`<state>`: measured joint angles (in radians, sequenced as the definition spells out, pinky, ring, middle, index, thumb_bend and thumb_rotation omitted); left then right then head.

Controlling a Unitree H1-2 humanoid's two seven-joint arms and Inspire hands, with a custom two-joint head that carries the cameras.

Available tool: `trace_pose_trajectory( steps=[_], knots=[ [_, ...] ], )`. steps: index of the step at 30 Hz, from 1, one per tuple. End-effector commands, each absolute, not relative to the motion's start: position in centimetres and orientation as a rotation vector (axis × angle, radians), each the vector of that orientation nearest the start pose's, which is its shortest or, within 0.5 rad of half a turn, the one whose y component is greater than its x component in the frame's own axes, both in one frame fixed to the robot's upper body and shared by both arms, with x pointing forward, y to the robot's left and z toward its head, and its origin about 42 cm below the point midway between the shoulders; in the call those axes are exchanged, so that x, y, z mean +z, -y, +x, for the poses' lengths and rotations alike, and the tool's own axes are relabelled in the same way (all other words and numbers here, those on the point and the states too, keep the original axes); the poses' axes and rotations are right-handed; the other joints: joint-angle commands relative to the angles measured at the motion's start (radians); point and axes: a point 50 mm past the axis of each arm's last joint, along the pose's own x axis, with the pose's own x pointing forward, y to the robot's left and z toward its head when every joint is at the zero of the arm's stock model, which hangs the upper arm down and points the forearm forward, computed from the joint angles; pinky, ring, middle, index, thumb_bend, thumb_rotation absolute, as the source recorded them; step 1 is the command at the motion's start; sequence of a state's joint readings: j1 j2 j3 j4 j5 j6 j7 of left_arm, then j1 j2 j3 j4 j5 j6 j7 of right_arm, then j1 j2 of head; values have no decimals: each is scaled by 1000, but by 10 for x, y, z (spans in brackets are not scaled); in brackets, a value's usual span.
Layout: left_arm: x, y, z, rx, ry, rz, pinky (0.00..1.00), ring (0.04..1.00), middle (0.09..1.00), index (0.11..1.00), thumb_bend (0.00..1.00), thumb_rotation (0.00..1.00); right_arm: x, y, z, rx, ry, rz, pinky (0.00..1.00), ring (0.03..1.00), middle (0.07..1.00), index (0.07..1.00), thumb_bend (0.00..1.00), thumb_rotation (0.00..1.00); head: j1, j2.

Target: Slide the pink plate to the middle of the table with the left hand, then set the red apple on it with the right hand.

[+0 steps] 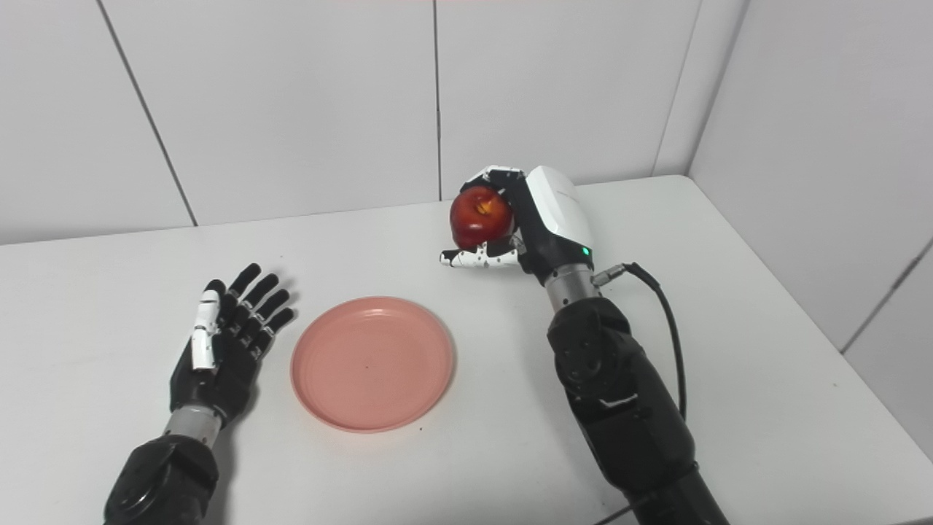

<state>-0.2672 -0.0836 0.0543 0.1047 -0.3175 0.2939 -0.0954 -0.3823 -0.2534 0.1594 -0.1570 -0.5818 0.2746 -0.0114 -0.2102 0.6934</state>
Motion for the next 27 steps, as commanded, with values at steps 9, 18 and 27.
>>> trace_pose_trajectory(
  steps=[9, 18, 27],
  knots=[
    [132, -146, 363, -169, -165, -412, 851, 859, 869, 852, 365, 1000, 270, 160, 377, 46, 489, -758, 295, 382, 471, 485, 517, 130, 105, 5],
    [137, -148, 369, -130, -146, -414, 835, 848, 859, 850, 374, 1000, 254, 128, 362, 134, 472, -699, 294, 380, 467, 485, 517, 130, 182, 10],
    [141, -151, 372, -121, -135, -424, 846, 856, 868, 857, 380, 1000, 238, 113, 354, 208, 467, -658, 279, 361, 452, 486, 517, 130, 211, 14]
  ],
)
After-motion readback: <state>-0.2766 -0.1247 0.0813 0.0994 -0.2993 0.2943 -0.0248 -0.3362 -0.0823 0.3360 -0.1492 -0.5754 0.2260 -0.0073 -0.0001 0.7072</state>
